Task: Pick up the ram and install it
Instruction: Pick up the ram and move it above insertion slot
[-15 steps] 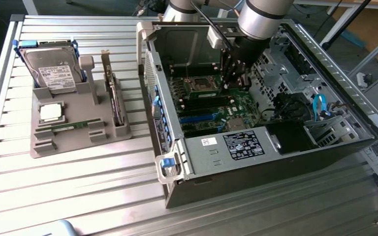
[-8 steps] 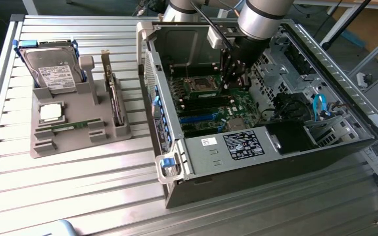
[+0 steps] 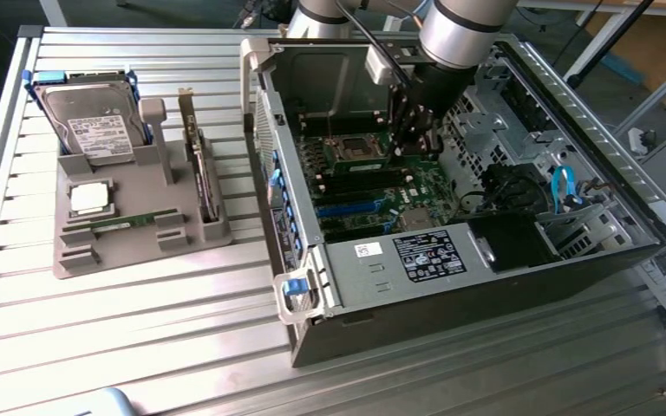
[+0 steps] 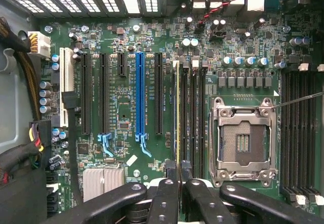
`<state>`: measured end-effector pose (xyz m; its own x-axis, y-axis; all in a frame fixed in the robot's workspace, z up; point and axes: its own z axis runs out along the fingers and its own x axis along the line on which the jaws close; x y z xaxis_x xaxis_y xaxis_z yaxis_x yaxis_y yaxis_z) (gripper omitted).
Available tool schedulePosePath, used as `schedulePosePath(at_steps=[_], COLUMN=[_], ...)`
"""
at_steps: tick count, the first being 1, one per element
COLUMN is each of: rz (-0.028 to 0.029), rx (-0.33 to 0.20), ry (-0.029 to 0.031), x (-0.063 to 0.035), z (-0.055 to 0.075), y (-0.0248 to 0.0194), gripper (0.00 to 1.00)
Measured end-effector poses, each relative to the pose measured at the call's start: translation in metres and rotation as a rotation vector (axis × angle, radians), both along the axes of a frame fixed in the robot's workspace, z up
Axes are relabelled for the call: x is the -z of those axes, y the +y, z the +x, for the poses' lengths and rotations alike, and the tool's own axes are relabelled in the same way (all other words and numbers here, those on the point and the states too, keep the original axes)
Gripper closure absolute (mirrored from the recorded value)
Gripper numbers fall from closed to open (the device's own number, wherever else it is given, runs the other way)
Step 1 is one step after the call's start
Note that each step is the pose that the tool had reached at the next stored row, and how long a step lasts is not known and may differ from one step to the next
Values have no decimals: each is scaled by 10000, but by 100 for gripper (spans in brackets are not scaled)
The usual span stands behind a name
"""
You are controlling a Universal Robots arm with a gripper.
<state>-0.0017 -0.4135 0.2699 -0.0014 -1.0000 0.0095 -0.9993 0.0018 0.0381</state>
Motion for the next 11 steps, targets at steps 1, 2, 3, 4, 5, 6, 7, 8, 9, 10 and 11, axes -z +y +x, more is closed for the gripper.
schedulePosePath(at_steps=[1,2,3,4,5,6,7,8,9,10,11], rz=[-9,-9,-8,-9,-11,-10,-8,-8,-9,-11,-11], rx=[-1,-1,-1,0,0,0,0,0,0,0,0], ry=[0,-1,-1,-1,-1,-1,-1,-1,-1,0,0], x=[-8,-9,-9,-9,-6,-7,-6,-6,-7,-8,-8], z=[0,0,0,0,0,0,0,0,0,0,0], y=[0,0,0,0,0,0,0,0,0,0,0], gripper=[88,88,88,88,88,88,88,88,88,88,88])
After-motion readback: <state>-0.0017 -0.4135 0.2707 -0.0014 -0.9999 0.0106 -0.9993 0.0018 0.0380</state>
